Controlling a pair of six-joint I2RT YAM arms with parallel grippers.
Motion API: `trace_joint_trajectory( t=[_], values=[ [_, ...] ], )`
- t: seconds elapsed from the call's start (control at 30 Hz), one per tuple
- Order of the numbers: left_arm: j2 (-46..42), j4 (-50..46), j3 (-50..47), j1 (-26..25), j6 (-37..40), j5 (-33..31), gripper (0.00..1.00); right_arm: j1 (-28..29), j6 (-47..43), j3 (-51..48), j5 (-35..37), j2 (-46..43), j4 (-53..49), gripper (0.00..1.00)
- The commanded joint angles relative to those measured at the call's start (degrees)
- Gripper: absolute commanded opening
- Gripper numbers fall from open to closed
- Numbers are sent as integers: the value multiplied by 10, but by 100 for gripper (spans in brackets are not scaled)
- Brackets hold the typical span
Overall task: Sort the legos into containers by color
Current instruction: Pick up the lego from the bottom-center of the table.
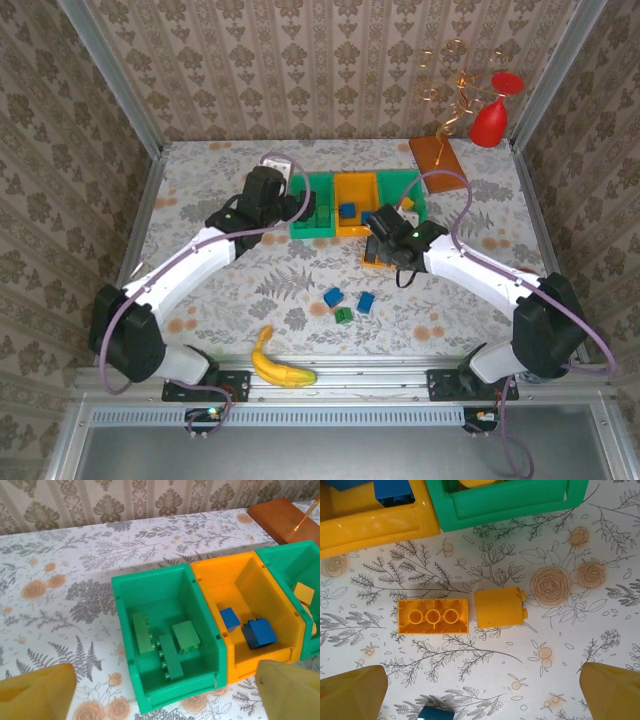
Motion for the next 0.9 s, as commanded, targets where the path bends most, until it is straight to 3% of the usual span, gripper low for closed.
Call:
trace_joint_trajectory(
  t=[0.0,0.37,0.87],
  values=[
    [-43,-17,-30,9,-18,-32,100,3,12,0,-12,14,0,100],
    [-150,-22,-125,33,-49,-79,100,2,10,16,-23,47,1,100],
    [-208,-30,-190,55,-78,-88,100,43,57,6,-46,56,-16,100]
  ],
)
